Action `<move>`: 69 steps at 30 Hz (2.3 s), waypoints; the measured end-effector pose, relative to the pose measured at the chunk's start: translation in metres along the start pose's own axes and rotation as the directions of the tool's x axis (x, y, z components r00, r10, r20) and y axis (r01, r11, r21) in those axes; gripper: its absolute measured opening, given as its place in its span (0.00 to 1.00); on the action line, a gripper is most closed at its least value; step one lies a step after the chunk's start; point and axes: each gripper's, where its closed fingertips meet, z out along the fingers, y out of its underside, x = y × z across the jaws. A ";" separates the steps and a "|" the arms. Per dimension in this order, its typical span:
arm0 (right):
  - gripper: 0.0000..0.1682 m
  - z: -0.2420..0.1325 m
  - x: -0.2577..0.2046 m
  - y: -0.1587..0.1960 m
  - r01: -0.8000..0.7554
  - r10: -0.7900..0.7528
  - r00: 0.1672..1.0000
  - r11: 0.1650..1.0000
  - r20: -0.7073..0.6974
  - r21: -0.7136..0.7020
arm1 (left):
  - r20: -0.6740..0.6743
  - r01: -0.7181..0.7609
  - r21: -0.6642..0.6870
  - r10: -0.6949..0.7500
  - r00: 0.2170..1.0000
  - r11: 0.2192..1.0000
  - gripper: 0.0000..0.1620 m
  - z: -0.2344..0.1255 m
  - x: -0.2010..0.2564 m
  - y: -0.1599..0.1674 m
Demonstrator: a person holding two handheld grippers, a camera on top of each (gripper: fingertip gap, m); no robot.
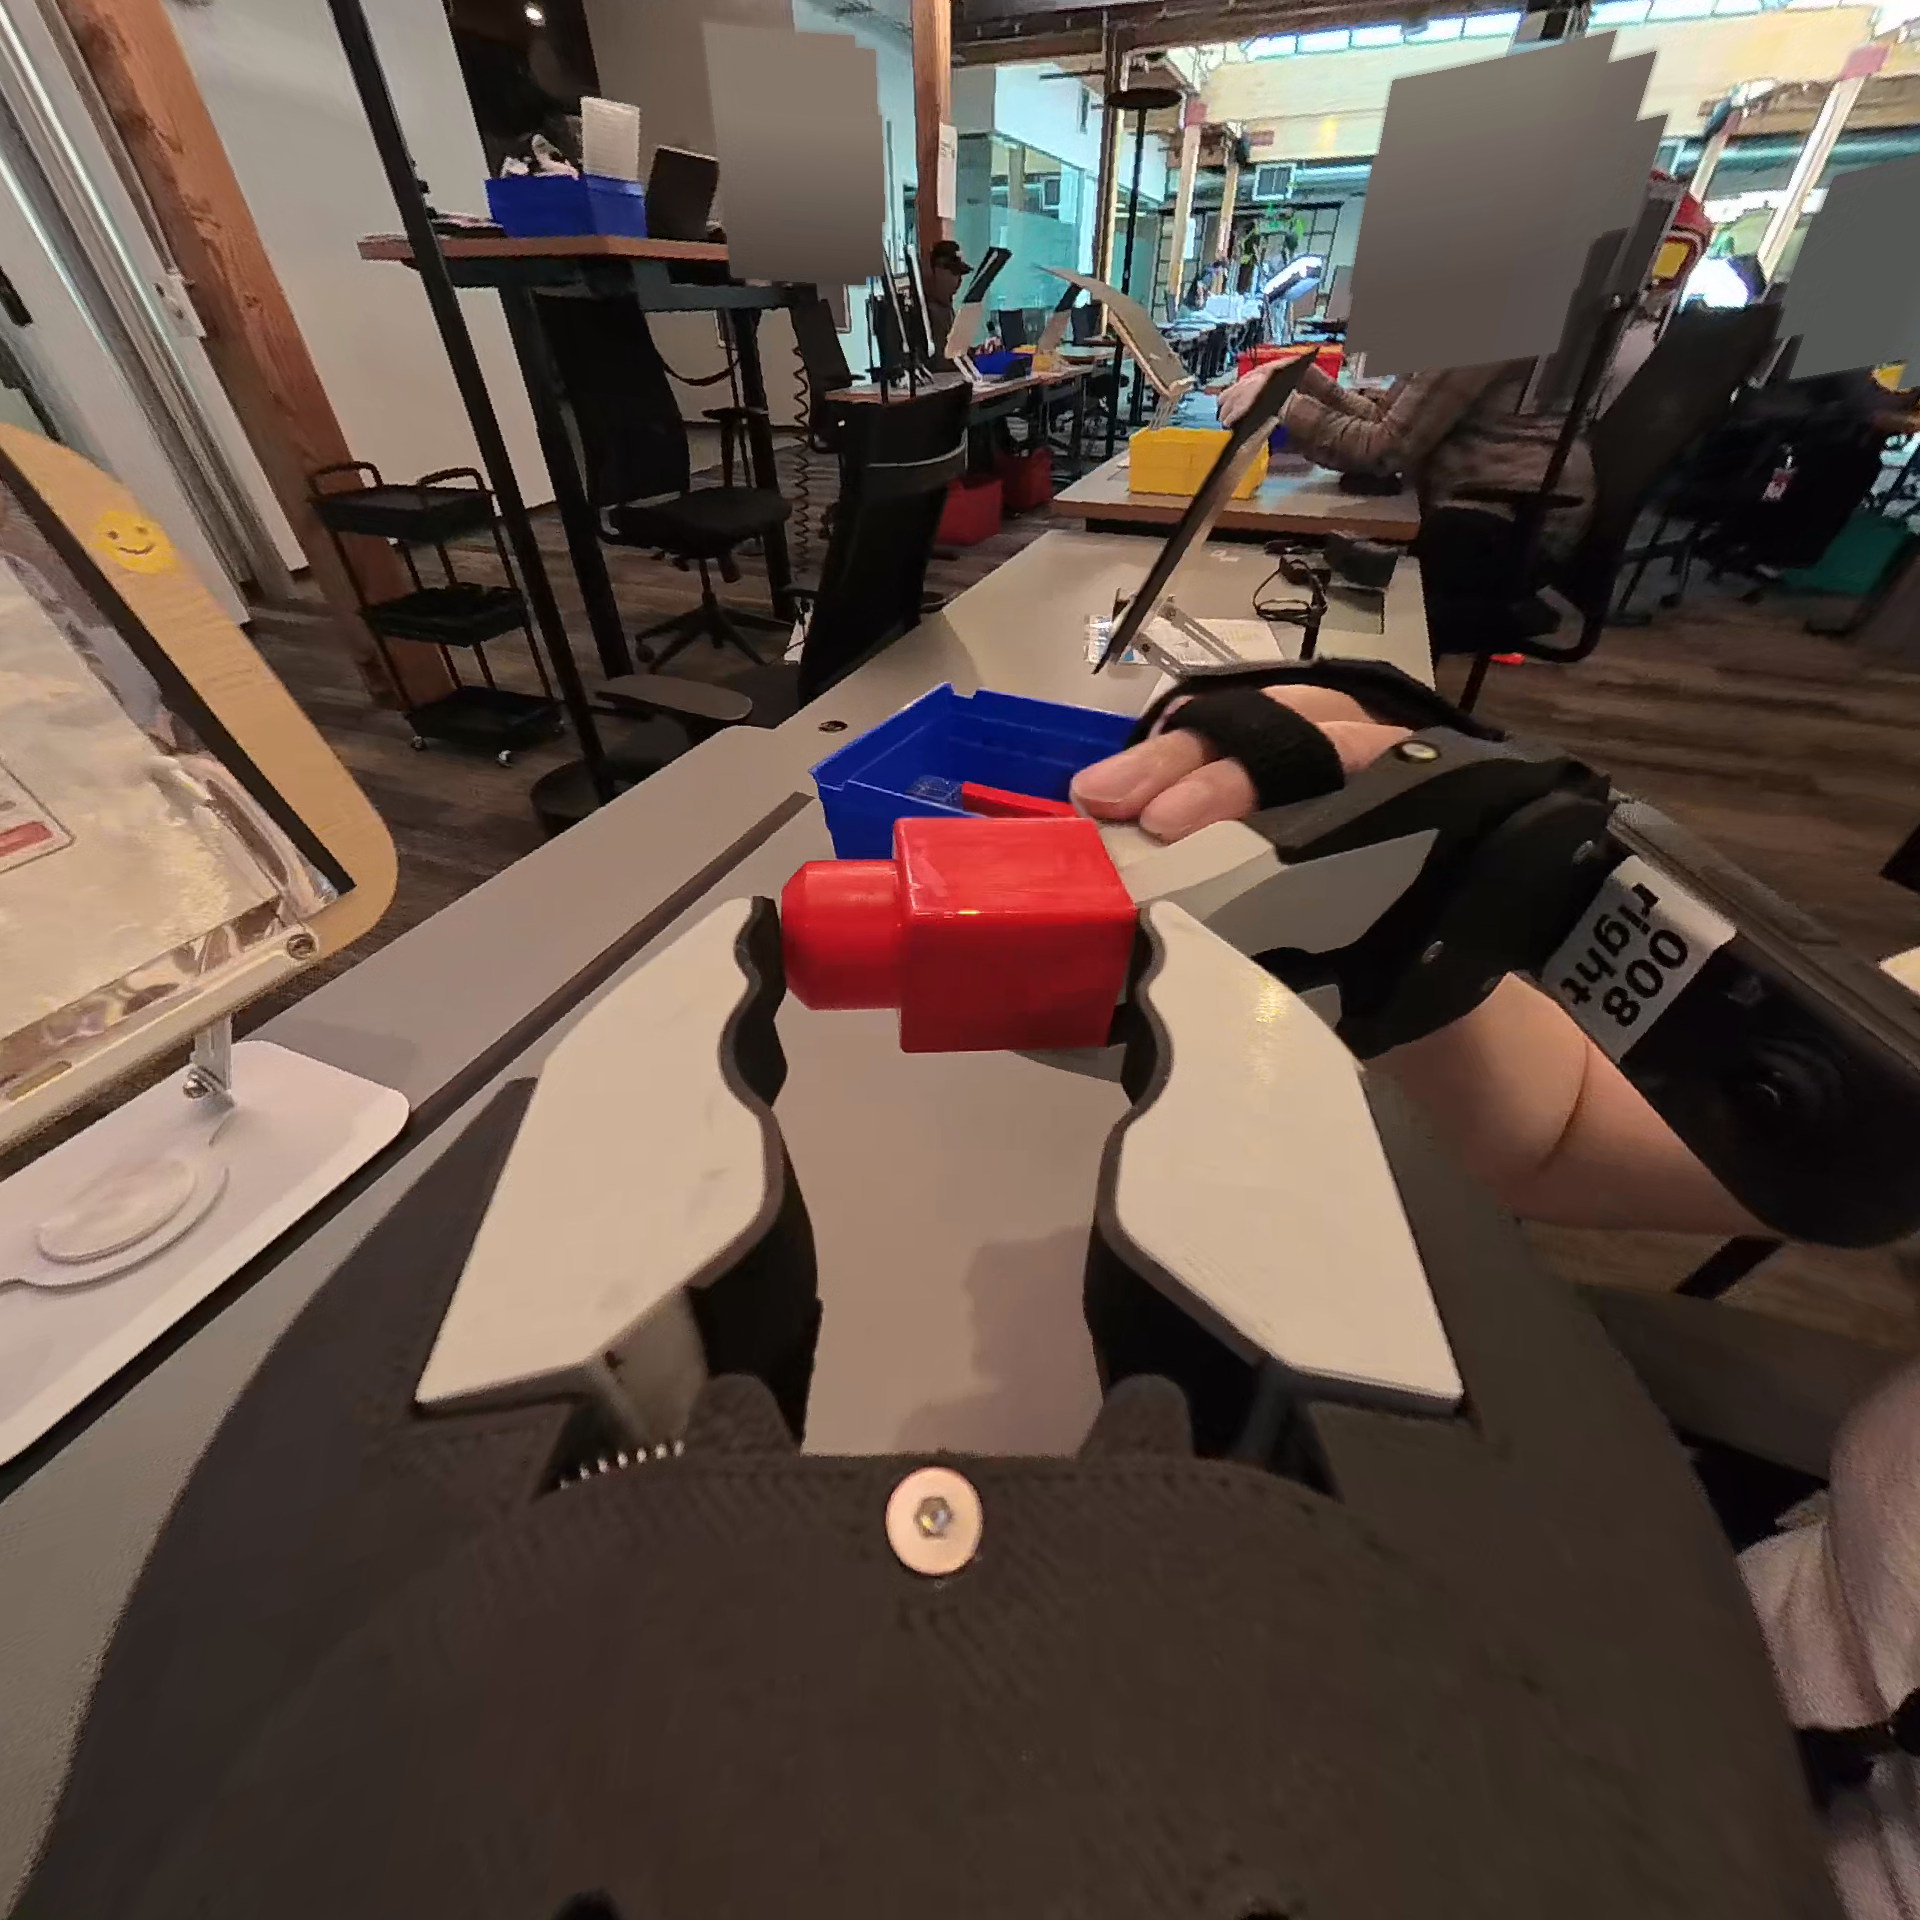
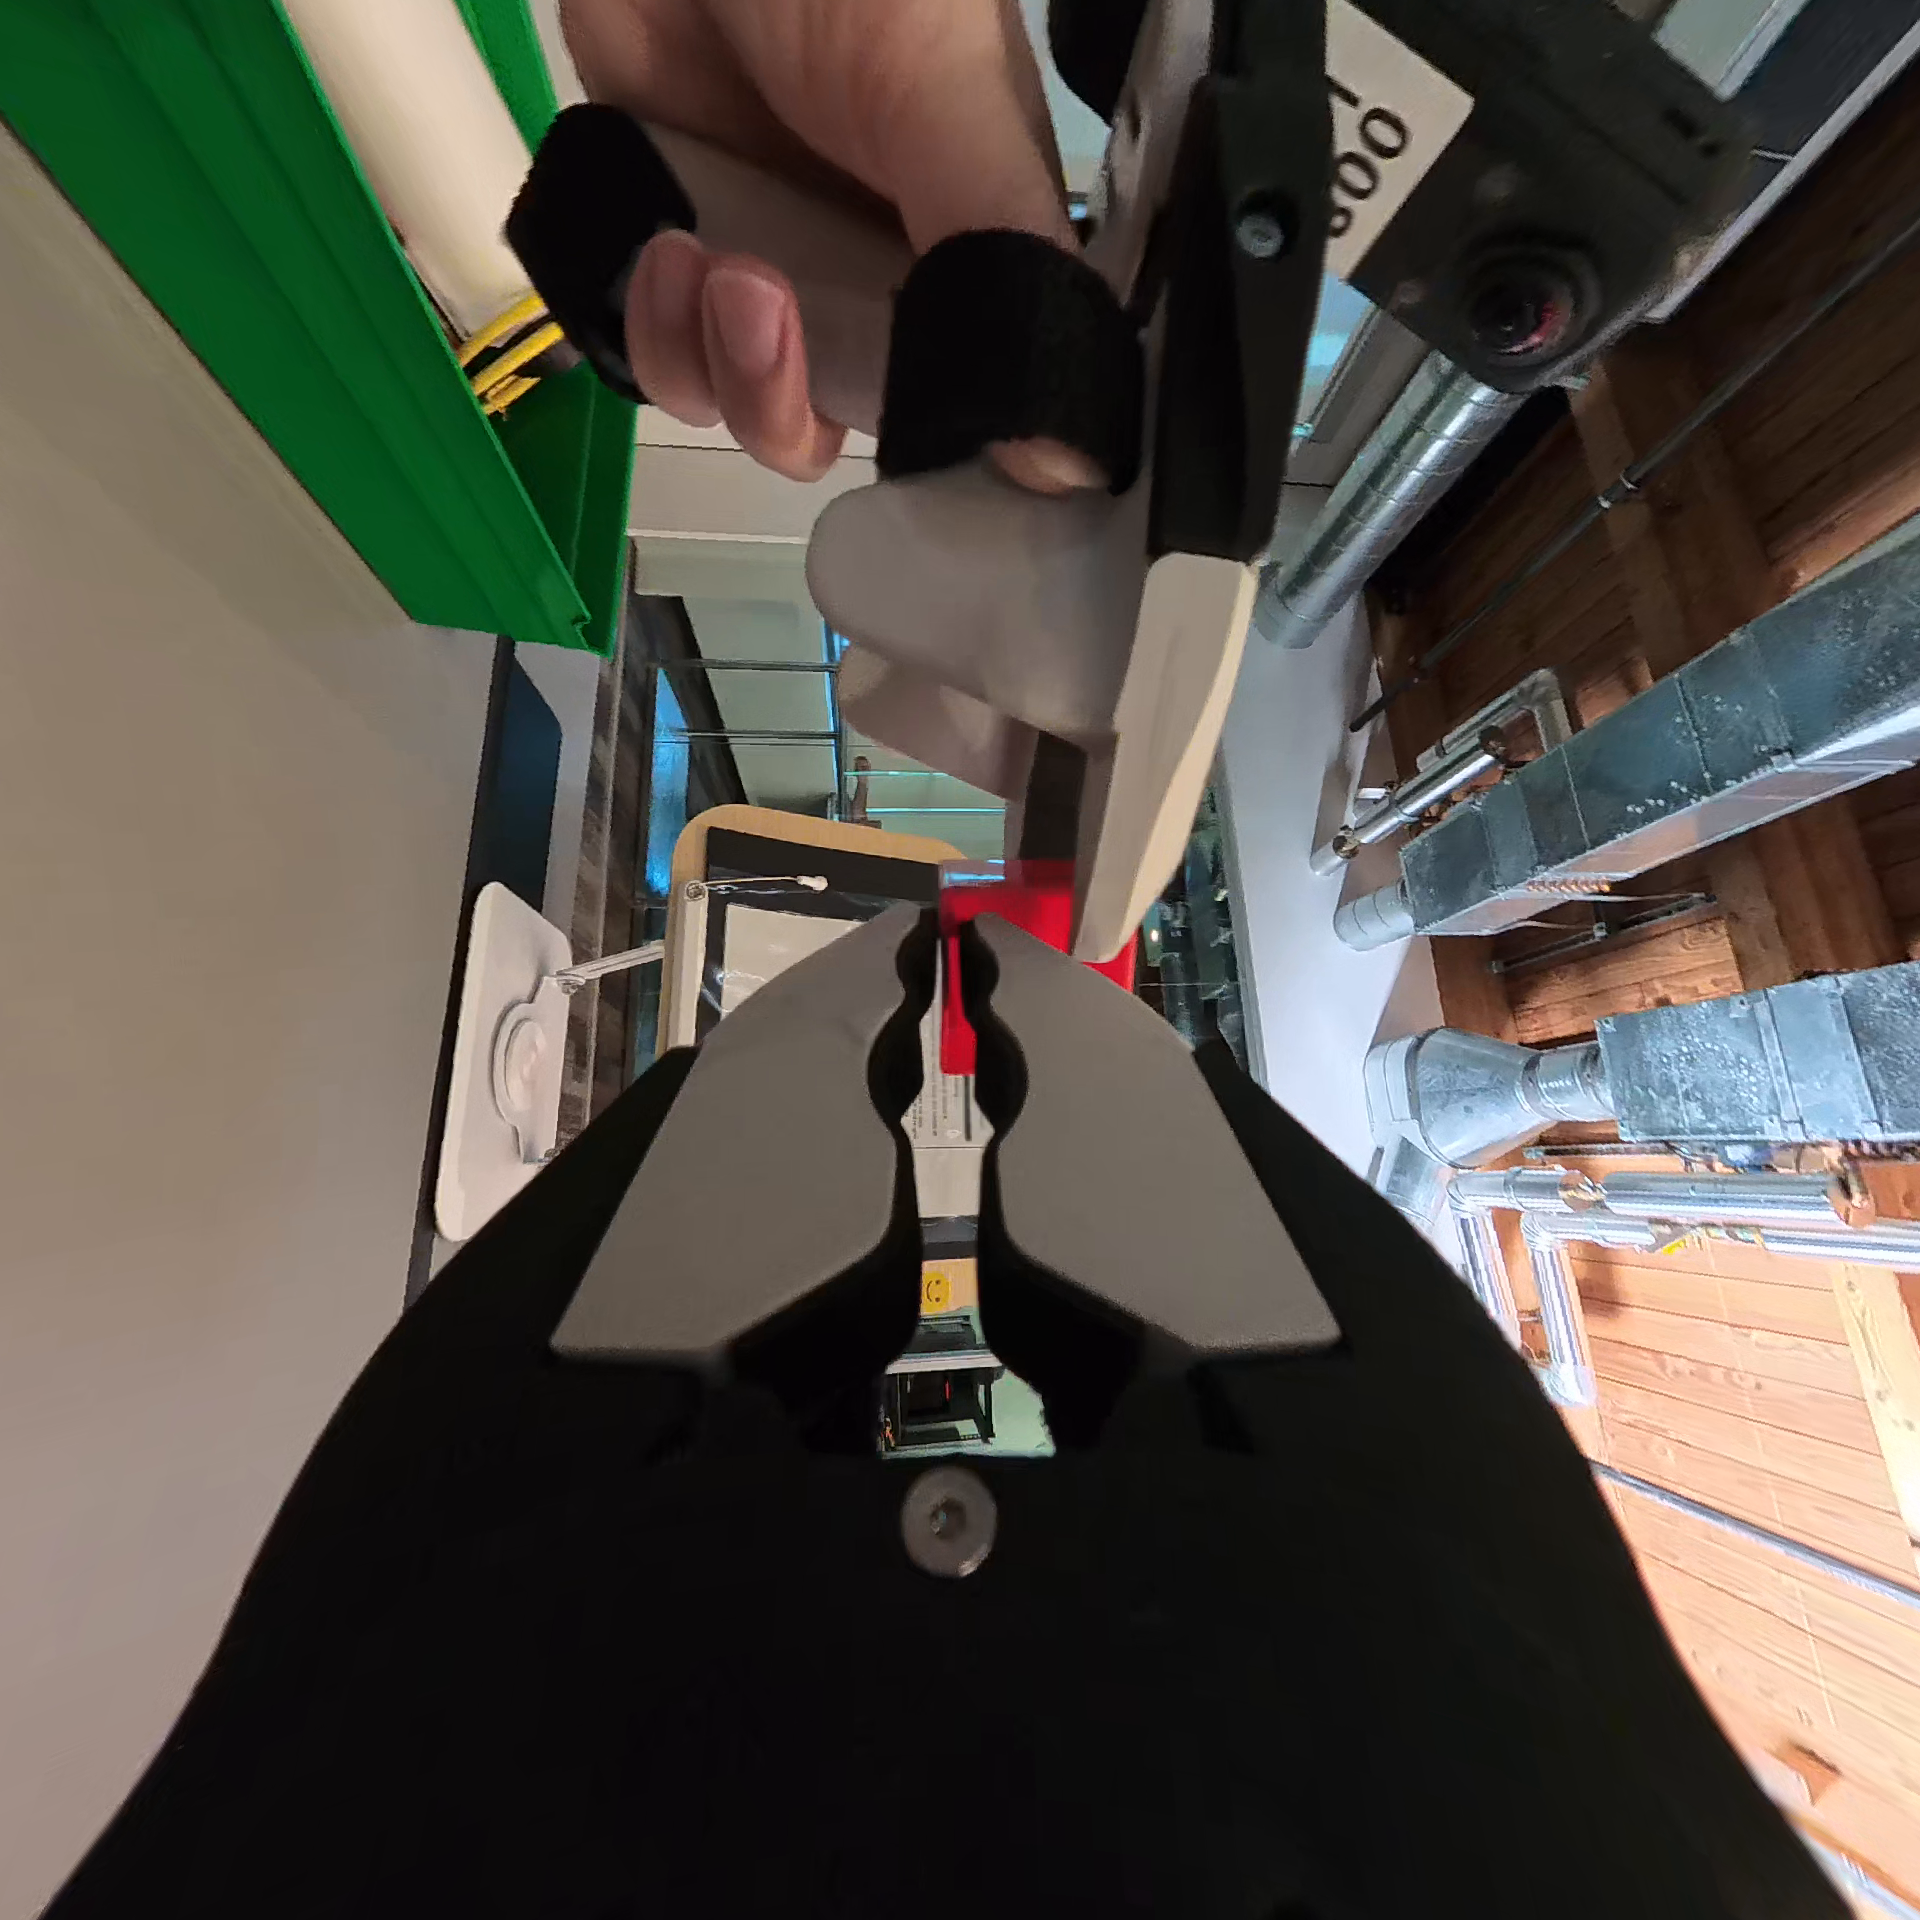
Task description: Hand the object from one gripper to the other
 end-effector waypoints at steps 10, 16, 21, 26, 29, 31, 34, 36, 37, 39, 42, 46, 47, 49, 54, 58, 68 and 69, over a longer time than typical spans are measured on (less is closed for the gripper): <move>0.15 -0.021 0.060 -0.012 -0.440 0.479 0.868 0.864 -0.132 0.244 | -0.257 0.403 0.344 -0.327 0.909 0.848 0.39 -0.038 -0.022 -0.048; 0.20 -0.015 0.077 -0.006 -0.951 0.949 0.116 0.020 0.295 0.309 | -0.262 0.325 0.571 -0.209 0.942 0.754 0.39 -0.039 -0.016 -0.064; 0.18 -0.003 0.067 0.011 -0.927 0.873 -0.251 -0.341 0.418 0.156 | -0.031 0.068 0.611 -0.061 0.998 0.789 0.39 -0.017 -0.004 -0.054; 0.06 0.001 0.056 0.021 -0.946 0.895 -0.263 -0.312 0.360 0.086 | 0.111 -0.085 0.572 0.026 0.994 0.816 0.39 -0.008 -0.003 -0.047; 0.01 -0.003 0.061 0.042 -0.966 0.955 -0.167 -0.208 0.246 0.153 | 0.127 -0.084 0.467 0.027 0.992 0.880 0.48 0.003 -0.005 -0.039; 0.02 -0.007 0.065 0.056 -0.982 0.994 -0.014 -0.034 0.110 0.185 | 0.172 -0.109 0.414 0.039 0.984 0.904 0.50 0.004 -0.007 -0.038; 0.01 -0.018 0.079 0.064 -0.920 0.938 0.313 0.338 -0.149 0.198 | 0.285 -0.188 0.340 0.090 0.954 0.922 0.52 0.002 -0.011 -0.037; 0.02 -0.024 0.086 0.062 -0.805 0.797 0.525 0.579 -0.299 0.130 | 0.372 -0.275 0.294 0.156 0.915 0.916 0.52 0.000 -0.009 -0.040; 0.02 -0.025 0.088 0.056 -0.735 0.717 0.607 0.671 -0.343 0.102 | 0.422 -0.330 0.261 0.200 0.884 0.907 0.52 -0.001 -0.008 -0.041; 0.02 -0.024 0.088 0.038 -0.589 0.576 0.729 0.803 -0.371 0.089 | 0.480 -0.444 0.195 0.309 0.821 0.874 0.53 -0.001 0.000 -0.043; 0.02 -0.017 0.077 0.020 -0.480 0.476 0.820 0.874 -0.318 0.071 | 0.525 -0.626 0.055 0.511 0.681 0.778 0.51 -0.005 0.015 -0.044; 0.02 -0.010 0.047 0.015 -0.436 0.434 0.896 0.900 -0.093 -0.004 | 0.364 -0.806 -0.195 0.804 0.469 0.559 0.42 -0.010 0.033 -0.016; 0.02 -0.010 0.043 0.017 -0.405 0.402 0.913 0.914 -0.075 -0.023 | 0.314 -0.821 -0.245 0.844 0.436 0.515 0.41 -0.009 0.034 -0.005; 0.02 -0.012 0.029 0.015 -0.355 0.356 0.934 0.934 0.024 -0.053 | 0.247 -0.817 -0.318 0.874 0.419 0.482 0.41 -0.004 0.030 0.011; 0.02 -0.017 0.000 0.015 -0.268 0.291 0.936 0.954 0.196 -0.136 | 0.172 -0.827 -0.403 0.920 0.353 0.392 0.38 0.014 0.018 0.035; 0.03 -0.019 -0.008 0.012 -0.236 0.269 0.933 0.958 0.238 -0.161 | 0.161 -0.828 -0.471 0.952 0.260 0.305 0.24 0.027 0.008 0.045; 0.17 -0.061 0.073 0.003 -0.391 0.408 0.911 0.900 -0.062 0.191 | 0.382 -0.700 -0.140 0.691 0.614 0.700 0.23 0.006 0.017 -0.012; 0.18 -0.068 0.079 -0.002 -0.367 0.402 0.911 0.891 -0.088 0.266 | 0.359 -0.637 -0.055 0.610 0.706 0.769 0.23 0.003 0.023 -0.019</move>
